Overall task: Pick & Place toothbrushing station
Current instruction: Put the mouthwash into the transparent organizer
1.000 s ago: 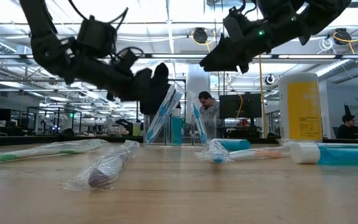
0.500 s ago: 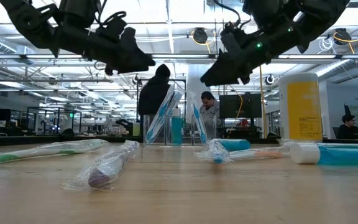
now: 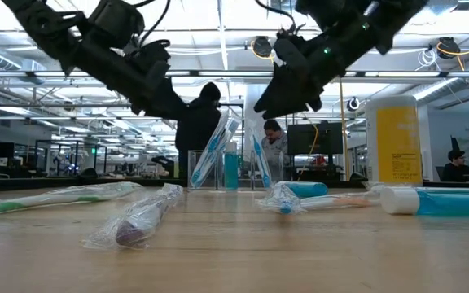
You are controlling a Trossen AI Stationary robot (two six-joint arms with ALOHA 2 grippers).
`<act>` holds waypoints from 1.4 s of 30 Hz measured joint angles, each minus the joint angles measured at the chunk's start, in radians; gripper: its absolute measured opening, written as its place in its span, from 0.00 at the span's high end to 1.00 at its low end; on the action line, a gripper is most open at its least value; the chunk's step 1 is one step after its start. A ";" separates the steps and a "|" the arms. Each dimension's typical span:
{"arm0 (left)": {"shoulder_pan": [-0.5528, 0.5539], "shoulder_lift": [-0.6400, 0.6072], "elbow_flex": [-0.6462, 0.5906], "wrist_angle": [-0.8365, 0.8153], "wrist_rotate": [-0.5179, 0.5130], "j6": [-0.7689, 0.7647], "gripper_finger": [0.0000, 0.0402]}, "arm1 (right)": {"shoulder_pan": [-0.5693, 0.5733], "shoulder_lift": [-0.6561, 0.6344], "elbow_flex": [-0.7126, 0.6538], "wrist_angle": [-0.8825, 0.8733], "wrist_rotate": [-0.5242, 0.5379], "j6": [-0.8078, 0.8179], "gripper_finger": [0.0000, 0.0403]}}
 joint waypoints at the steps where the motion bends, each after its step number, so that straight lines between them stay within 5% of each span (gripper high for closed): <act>1: 0.006 0.000 0.023 -0.042 0.015 0.000 0.48 | 0.002 0.000 0.019 -0.063 0.002 0.025 0.52; 8: 0.028 0.000 0.172 -0.348 0.031 -0.012 0.48 | -0.009 0.009 0.043 -0.329 0.006 0.210 0.51; 27: -0.001 0.000 0.174 -0.316 0.066 -0.011 0.48 | -0.084 0.229 0.023 -0.219 0.004 0.162 0.41; 42: -0.001 0.000 0.174 -0.346 0.065 -0.011 0.48 | -0.109 0.292 0.027 -0.179 -0.051 0.166 0.49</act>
